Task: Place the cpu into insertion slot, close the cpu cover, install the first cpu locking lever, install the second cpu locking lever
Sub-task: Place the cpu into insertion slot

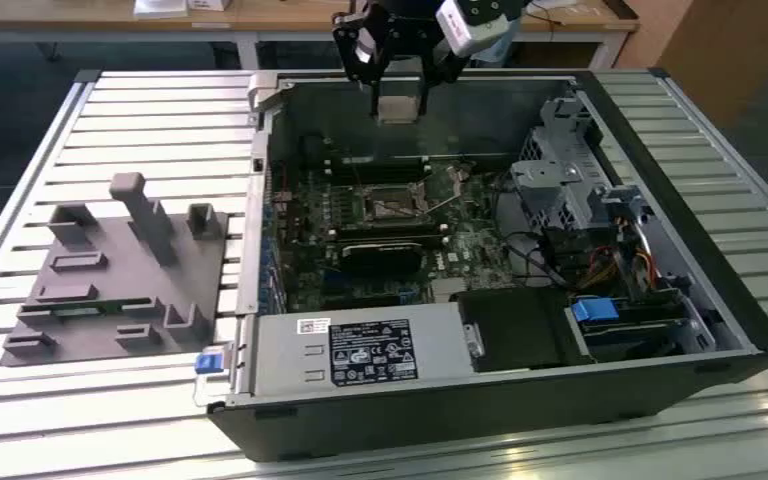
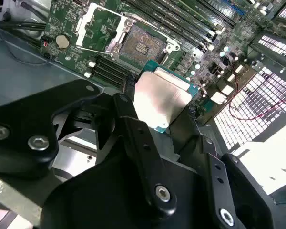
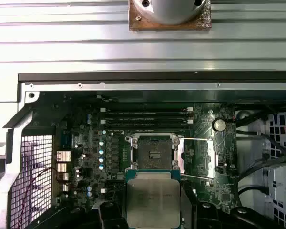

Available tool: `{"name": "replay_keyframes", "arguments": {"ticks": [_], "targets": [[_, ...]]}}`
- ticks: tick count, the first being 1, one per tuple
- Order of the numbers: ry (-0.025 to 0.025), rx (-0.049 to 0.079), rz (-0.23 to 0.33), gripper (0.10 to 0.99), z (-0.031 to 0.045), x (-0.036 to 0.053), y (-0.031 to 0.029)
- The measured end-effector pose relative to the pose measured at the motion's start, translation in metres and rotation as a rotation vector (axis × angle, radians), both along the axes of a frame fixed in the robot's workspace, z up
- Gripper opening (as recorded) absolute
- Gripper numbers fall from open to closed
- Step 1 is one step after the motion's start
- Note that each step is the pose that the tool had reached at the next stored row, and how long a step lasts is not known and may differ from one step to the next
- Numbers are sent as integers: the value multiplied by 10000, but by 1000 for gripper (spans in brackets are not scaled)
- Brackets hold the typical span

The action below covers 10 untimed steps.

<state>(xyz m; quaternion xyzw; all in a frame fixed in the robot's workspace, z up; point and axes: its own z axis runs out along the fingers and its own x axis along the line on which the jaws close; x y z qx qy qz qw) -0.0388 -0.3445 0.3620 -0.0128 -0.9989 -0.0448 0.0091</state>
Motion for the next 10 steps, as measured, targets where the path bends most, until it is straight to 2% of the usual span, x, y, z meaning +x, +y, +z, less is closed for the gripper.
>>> {"name": "replay_keyframes", "arguments": {"ticks": [10], "targets": [[0,-1,-146,541,0,0,0]]}}
